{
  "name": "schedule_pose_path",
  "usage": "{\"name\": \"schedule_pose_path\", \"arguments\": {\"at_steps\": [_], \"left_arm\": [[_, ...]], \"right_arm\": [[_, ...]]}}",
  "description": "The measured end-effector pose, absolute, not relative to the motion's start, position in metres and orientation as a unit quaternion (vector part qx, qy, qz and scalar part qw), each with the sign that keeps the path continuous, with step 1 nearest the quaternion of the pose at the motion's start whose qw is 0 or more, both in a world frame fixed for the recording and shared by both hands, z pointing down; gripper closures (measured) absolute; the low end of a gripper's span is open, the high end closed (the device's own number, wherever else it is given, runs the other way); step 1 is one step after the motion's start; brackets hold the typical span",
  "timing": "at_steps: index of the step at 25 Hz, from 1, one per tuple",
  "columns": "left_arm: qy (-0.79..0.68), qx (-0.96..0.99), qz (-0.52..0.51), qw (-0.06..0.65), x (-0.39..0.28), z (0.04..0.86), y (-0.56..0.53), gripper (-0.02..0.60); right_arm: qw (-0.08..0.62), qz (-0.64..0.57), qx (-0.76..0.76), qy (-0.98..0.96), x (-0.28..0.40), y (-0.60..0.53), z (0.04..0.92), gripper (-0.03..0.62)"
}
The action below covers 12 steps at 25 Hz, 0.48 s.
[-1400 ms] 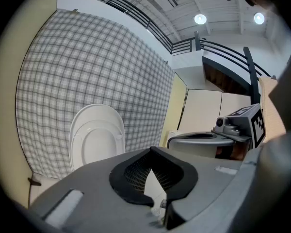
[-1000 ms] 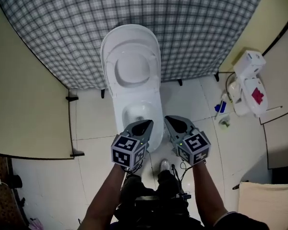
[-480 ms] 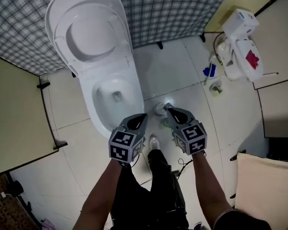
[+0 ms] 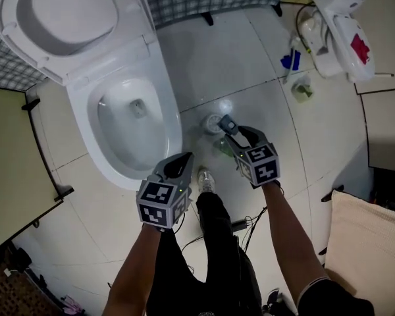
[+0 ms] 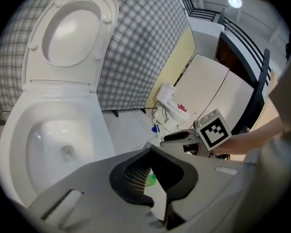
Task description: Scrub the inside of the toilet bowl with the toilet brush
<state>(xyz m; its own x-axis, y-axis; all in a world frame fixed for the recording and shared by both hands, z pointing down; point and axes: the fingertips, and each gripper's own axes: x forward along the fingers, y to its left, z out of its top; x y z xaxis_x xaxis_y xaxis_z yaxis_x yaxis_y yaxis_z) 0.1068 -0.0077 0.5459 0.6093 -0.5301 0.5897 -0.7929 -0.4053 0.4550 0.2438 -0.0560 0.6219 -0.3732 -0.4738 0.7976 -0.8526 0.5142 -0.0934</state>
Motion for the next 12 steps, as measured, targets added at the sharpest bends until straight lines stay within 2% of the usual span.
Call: {"name": "schedule_pose_path", "arguments": {"at_steps": [2,6,12], "left_arm": [[-0.405,0.818,0.176,0.368,0.109,0.558,-0.009,0.574],[-0.402,0.819,0.169,0.374,0.118,0.574,-0.010,0.574],[-0.403,0.816,0.162,0.382,0.124,0.583,-0.009,0.574]], "right_arm": [[0.385,0.252,0.416,-0.784,0.251,-0.063,0.648,0.340],[0.411,0.250,0.403,-0.779,0.255,-0.076,0.687,0.301],[0.449,0.255,0.373,-0.771,0.249,-0.087,0.727,0.301]]}}
